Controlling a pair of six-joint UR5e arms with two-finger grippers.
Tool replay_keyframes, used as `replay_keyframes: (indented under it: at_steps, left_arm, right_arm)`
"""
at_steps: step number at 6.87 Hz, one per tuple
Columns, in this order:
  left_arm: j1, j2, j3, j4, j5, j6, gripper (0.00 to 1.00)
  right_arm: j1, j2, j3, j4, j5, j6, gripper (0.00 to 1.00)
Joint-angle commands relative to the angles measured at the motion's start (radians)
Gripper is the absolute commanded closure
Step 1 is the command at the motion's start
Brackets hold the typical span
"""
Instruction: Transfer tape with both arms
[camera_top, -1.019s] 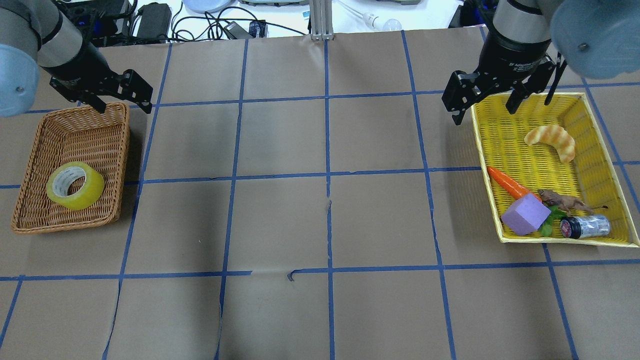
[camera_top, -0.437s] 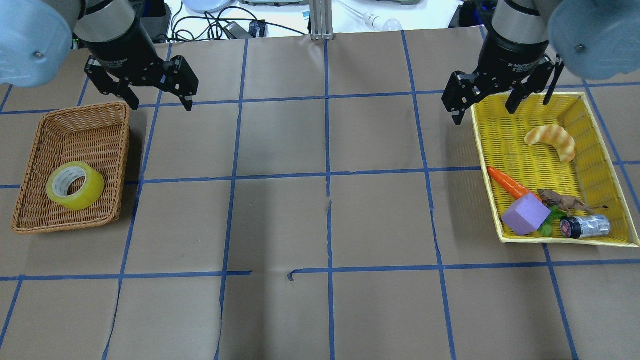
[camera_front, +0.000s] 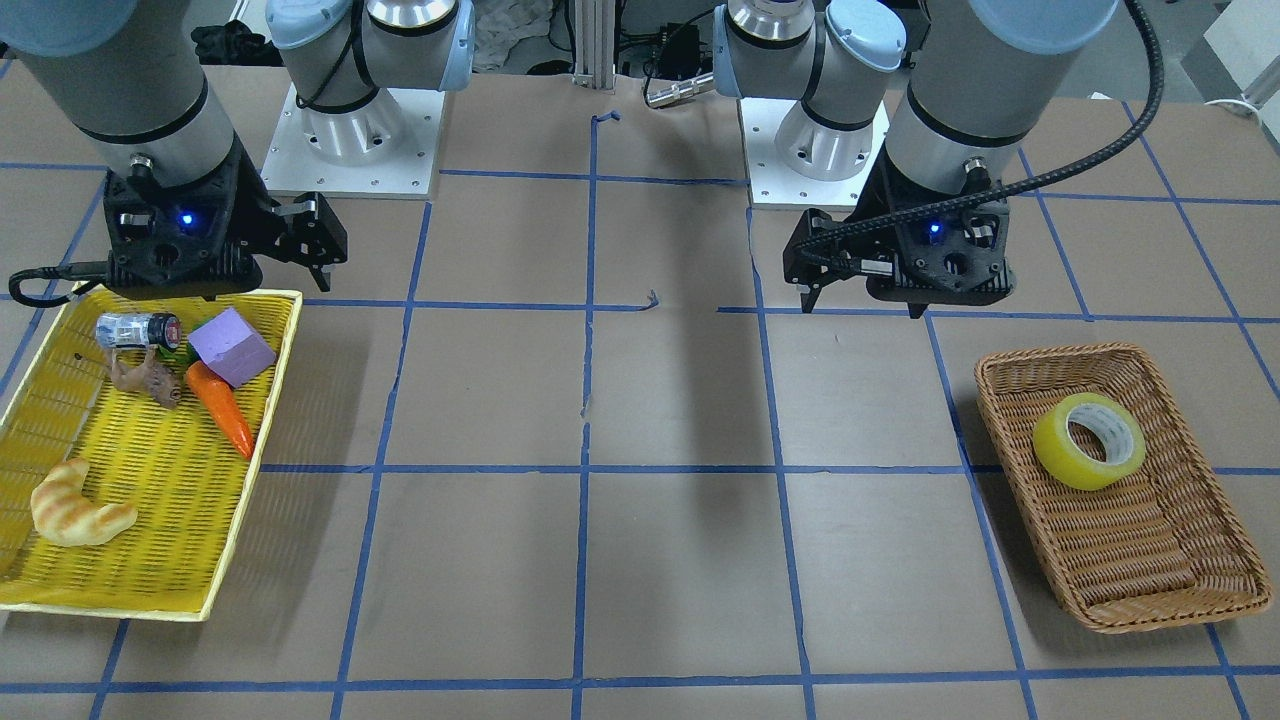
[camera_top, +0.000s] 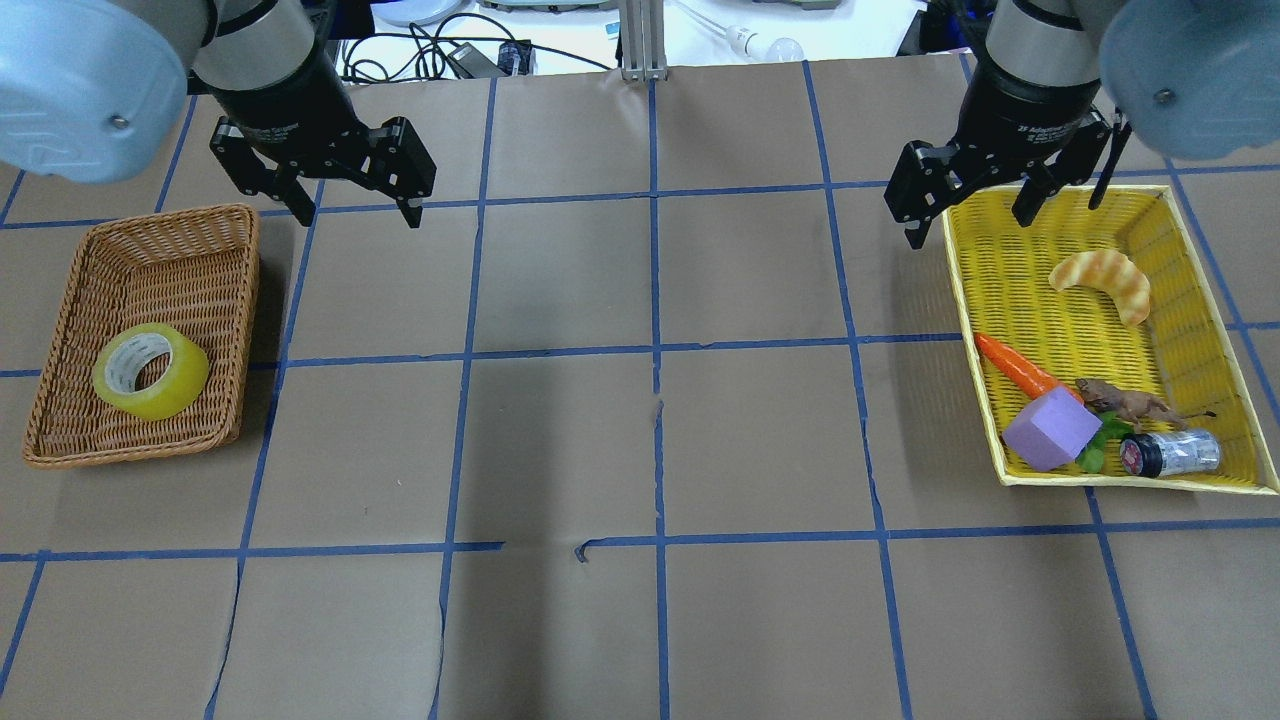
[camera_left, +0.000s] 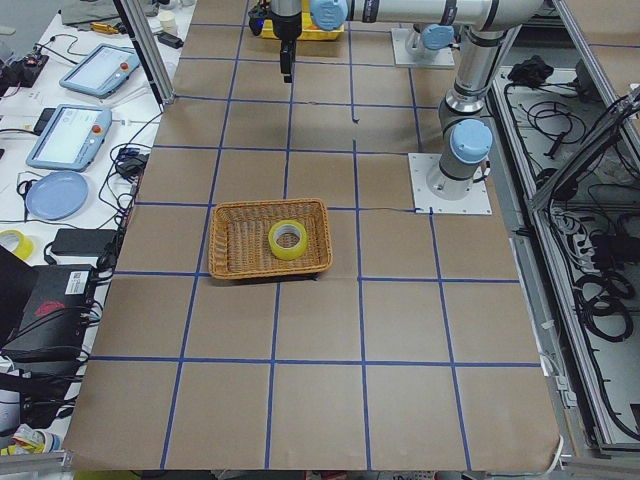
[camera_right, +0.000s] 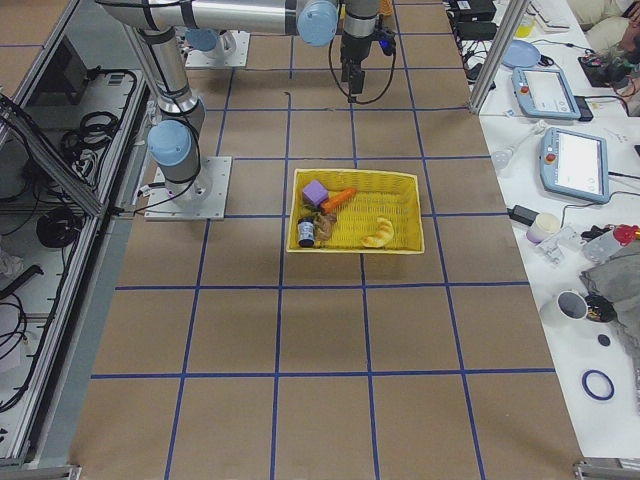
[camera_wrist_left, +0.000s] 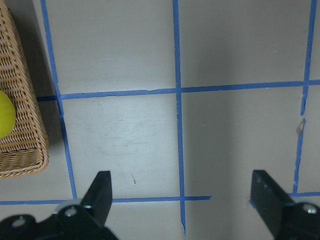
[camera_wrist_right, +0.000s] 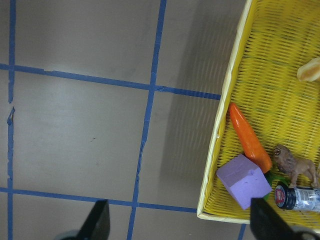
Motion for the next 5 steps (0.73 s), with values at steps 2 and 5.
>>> replay_keyframes:
  at_steps: [2,5]
  left_arm:
    - [-0.002,0.001,-0.005,0.000,-0.012,0.002,0.00]
    - [0.000,-0.002,-0.008,0.008,-0.012,0.014,0.00]
  right_arm:
    - [0.000,-0.001,0.003,0.003,0.005,-0.001,0.00]
    - [0.002,-0.001,0.005,0.004,0.006,-0.001,0.00]
